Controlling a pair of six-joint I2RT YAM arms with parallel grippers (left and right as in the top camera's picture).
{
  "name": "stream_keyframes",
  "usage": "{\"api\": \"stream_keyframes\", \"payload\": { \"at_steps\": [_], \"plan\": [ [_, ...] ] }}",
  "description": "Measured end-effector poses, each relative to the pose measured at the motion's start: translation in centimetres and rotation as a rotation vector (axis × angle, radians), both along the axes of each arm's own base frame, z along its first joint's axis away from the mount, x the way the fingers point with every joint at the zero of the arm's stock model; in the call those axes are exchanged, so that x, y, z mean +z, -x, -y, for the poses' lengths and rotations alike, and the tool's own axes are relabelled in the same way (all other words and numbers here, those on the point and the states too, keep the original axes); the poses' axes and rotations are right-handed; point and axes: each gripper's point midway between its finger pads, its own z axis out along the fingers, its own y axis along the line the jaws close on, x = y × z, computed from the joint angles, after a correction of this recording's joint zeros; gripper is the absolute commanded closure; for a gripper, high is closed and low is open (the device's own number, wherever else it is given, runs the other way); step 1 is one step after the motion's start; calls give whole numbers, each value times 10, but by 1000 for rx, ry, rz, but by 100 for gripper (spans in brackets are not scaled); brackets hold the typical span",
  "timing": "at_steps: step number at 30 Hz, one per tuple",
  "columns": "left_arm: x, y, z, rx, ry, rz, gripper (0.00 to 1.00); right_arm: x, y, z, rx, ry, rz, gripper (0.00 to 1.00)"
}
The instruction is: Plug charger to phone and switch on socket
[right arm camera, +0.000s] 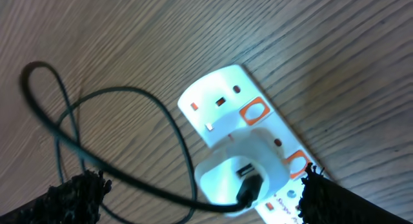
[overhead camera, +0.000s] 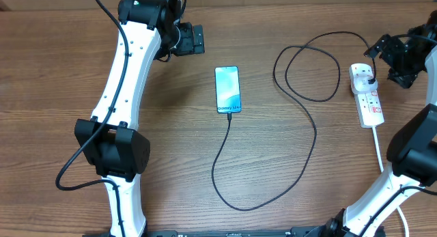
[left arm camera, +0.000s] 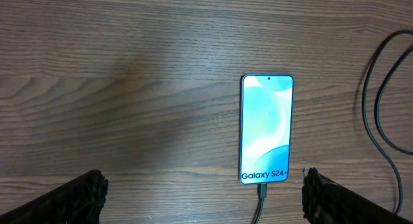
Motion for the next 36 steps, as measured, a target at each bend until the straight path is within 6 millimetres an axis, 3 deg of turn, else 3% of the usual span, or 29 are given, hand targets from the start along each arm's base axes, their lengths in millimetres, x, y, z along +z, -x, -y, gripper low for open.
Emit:
{"api": "stream_keyframes", "payload": {
  "at_steps": [13,19,28,36],
  "plan": [
    [0,0,0,0,0,0,0,-16,-10,8,-5,26,15,0],
    [0,0,0,0,0,0,0,-34,-1,4,-4,6,-21,0],
    [0,0,0,0,0,0,0,-36,0,3,-3,3,-28,0],
    [0,0,0,0,0,0,0,-66,13,-8,7,-42,-66,0]
  ]
}}
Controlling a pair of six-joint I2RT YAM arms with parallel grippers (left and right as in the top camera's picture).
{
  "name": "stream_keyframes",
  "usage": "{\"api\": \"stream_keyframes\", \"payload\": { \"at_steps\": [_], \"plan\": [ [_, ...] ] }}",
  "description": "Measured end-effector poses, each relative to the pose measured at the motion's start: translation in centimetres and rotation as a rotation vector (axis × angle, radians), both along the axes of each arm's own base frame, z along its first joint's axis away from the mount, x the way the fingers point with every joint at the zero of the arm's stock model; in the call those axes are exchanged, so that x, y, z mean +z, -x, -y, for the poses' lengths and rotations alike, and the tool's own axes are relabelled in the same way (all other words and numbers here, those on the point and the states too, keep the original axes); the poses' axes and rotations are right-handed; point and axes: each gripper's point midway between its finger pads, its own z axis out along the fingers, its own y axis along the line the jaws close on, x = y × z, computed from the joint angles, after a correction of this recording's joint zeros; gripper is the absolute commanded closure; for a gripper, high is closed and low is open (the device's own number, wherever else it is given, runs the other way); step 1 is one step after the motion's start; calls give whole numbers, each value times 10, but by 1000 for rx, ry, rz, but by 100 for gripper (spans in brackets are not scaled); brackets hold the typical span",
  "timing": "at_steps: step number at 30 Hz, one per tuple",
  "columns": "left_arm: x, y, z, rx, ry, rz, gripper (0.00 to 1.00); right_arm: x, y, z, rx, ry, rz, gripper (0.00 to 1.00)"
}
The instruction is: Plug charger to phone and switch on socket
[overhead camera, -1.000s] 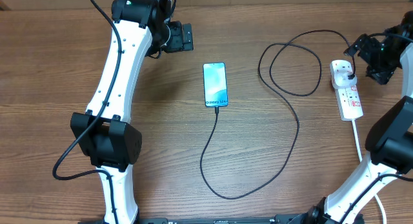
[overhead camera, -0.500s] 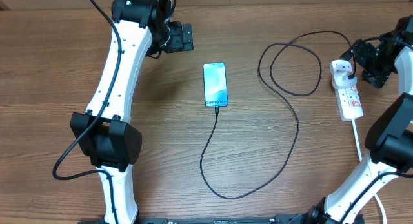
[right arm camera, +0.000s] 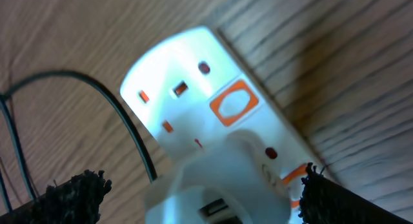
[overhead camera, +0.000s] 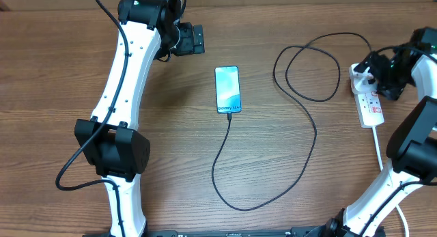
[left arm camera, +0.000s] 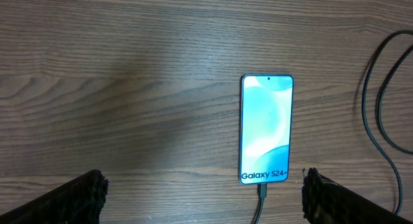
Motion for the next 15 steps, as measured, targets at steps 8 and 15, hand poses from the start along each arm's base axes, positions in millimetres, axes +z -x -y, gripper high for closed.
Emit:
{"api": "stream_keyframes", "payload": {
  "at_steps": [8,15],
  "plan": [
    [0,0,0,0,0,0,0,-1,-5,-3,18,-12,28,0],
    [0,0,0,0,0,0,0,-1,-4,-2,48,4,29,0]
  ]
}}
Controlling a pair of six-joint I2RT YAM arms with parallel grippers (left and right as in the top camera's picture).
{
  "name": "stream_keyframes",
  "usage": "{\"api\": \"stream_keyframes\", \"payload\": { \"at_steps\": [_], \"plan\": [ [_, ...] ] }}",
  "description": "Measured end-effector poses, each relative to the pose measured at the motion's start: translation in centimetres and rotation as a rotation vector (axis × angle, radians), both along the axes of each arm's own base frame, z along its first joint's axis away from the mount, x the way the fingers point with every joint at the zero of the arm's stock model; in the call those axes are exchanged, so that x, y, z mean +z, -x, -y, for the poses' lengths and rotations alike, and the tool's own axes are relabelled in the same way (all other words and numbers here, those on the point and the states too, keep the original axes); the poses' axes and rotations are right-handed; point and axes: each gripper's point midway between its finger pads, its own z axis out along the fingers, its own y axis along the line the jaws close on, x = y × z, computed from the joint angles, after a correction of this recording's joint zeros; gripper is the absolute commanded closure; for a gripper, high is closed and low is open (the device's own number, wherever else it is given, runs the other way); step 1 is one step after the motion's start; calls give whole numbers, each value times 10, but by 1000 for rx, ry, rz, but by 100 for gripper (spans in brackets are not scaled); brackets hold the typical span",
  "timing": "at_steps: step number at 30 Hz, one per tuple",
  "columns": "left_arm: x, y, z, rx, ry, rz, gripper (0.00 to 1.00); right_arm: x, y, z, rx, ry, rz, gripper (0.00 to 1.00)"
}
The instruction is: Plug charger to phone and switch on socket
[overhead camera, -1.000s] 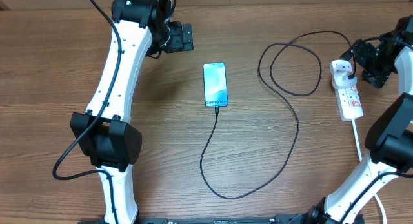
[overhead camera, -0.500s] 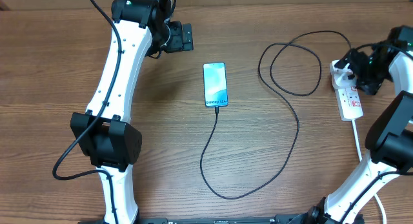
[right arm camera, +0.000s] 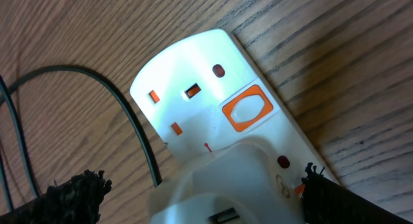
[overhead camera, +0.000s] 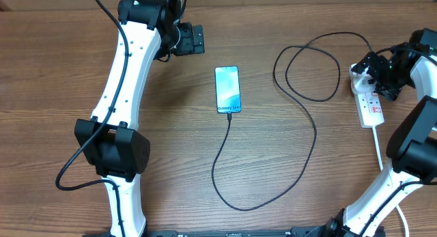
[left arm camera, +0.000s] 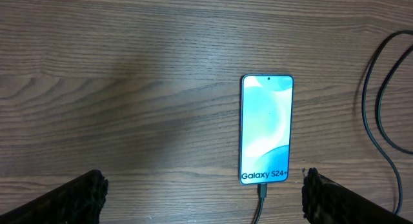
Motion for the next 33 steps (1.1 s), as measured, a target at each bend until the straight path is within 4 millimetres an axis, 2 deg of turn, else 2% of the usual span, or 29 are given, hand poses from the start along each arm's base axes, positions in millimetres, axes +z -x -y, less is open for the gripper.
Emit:
{"api": "stream_keyframes", "payload": {
  "at_steps": [9,23,33],
  "plan": [
    [0,0,0,0,0,0,0,-2,3,3,14,25,-15,0],
    [0,0,0,0,0,0,0,-1,4,-4,24,-12,-10,0],
    [0,0,0,0,0,0,0,-3,7,1,20,18,-31,0]
  ]
}}
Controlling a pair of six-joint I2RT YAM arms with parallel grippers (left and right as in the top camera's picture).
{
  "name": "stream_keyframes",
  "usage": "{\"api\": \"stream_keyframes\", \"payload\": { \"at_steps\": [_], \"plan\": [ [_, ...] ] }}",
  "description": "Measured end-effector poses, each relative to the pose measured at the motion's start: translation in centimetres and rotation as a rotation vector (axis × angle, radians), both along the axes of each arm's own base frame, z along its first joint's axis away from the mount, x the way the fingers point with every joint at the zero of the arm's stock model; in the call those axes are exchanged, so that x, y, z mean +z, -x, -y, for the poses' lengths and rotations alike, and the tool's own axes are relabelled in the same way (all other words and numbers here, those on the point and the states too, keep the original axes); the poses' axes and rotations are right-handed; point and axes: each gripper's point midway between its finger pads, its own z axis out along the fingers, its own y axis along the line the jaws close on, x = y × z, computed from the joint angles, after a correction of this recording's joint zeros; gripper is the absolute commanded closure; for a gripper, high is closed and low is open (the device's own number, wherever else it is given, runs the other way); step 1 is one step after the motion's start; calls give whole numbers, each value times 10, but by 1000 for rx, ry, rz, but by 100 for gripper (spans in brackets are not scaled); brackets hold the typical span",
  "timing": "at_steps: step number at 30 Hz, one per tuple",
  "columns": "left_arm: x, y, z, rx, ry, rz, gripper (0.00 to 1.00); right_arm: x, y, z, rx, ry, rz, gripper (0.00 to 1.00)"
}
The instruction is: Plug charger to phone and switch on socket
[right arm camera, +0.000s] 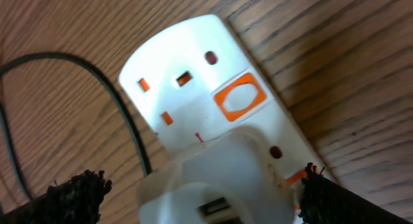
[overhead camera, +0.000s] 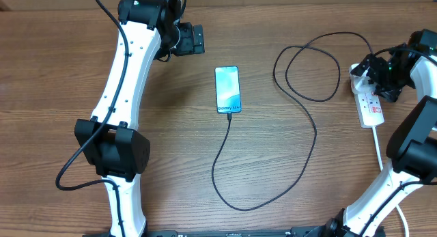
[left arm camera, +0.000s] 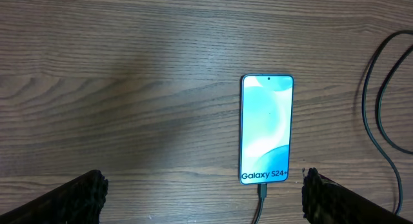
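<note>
The phone (overhead camera: 227, 89) lies face up with its screen lit (left arm camera: 266, 129), and the black cable (overhead camera: 225, 155) is plugged into its bottom end. The cable loops across to the white charger adapter (right arm camera: 213, 179), which sits in the white power strip (overhead camera: 369, 104). An orange switch (right arm camera: 240, 100) shows beside the empty far socket. My right gripper (overhead camera: 379, 76) hangs open low over the adapter, with one finger (right arm camera: 329, 198) next to a second orange switch. My left gripper (overhead camera: 195, 40) is open, back-left of the phone, holding nothing.
The strip's white lead (overhead camera: 377, 145) runs toward the table's front on the right. Loops of the black cable (overhead camera: 307, 73) lie between phone and strip. The wooden table (overhead camera: 54, 93) carries nothing else.
The right wrist view has shifted slightly: the strip's far end sits a little more to the left and higher. The phone, cable and left arm are unchanged.
At first my right gripper was open to the right of the strip, higher up. Then it stood low over the strip's far end and the adapter, and it stays there with small shifts. The cable was in the phone throughout; the left arm never moved.
</note>
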Motion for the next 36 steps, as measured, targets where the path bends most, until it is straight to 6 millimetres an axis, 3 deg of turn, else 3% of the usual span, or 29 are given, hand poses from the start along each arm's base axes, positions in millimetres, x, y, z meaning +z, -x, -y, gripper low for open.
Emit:
{"api": "stream_keyframes", "payload": {
  "at_steps": [36],
  "plan": [
    [0,0,0,0,0,0,0,-1,-1,-7,13,15,-17,0]
  ]
}}
